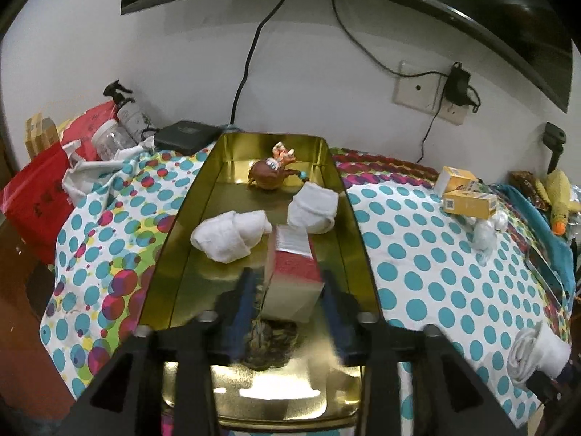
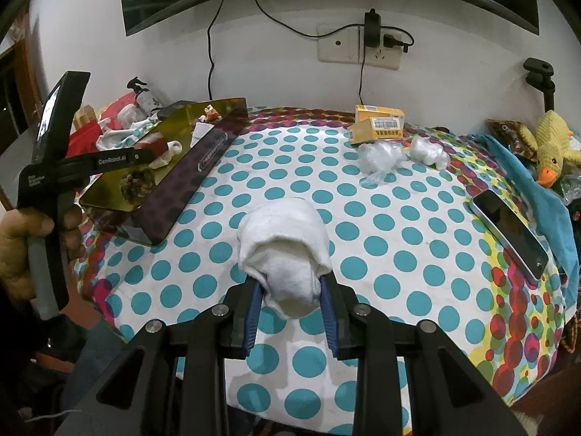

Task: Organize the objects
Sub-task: 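Place the red box upright in the tray with the left tool while the right tool carries the bundle, then lower the white plastic bundle into the tray with the right tool, then move both open tools toward the yellow boxes and plastic bundles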

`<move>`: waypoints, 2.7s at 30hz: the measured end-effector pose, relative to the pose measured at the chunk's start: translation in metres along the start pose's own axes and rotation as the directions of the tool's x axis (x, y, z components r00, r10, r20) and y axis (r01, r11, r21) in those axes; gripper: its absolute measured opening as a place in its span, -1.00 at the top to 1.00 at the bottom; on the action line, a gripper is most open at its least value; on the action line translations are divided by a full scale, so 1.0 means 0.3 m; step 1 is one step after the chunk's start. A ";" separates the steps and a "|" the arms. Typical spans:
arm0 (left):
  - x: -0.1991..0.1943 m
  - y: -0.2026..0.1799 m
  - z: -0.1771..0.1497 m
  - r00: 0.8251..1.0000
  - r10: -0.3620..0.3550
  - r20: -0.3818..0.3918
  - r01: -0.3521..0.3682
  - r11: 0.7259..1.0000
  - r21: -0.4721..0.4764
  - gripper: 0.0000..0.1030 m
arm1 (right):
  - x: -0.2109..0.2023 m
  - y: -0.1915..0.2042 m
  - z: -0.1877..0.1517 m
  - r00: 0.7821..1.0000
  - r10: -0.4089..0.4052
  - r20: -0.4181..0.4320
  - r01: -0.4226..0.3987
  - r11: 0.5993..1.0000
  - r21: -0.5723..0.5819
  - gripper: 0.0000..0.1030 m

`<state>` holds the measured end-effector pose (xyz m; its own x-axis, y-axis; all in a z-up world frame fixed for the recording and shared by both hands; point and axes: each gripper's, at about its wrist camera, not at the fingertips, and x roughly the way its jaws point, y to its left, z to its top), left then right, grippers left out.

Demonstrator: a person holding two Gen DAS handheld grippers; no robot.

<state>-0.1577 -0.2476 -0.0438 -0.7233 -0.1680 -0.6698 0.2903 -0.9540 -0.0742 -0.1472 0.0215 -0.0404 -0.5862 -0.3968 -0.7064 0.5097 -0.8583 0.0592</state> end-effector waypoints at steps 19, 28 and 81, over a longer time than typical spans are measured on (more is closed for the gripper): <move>-0.245 0.124 -0.177 0.993 0.065 0.097 -0.063 0.998 -0.022 -0.30 | 0.065 0.227 0.139 0.997 0.072 0.016 -0.069 0.991 -0.116 0.45; -0.247 0.188 -0.184 0.995 0.054 0.086 -0.046 0.995 -0.089 -0.31 | 0.186 0.446 0.328 0.994 0.110 0.011 -0.106 0.980 -0.169 0.44; -0.092 -0.517 -0.001 0.970 -0.235 0.059 0.222 0.960 0.173 -0.31 | 0.089 -0.368 0.097 0.995 -0.080 0.065 0.065 0.976 0.207 -0.75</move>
<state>-0.1825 -0.0949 -0.0142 -0.8067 0.0466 -0.5891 0.0097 -0.9957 -0.0919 -0.2376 0.0962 -0.0453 -0.6647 -0.3475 -0.6614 0.3290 -0.9310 0.1585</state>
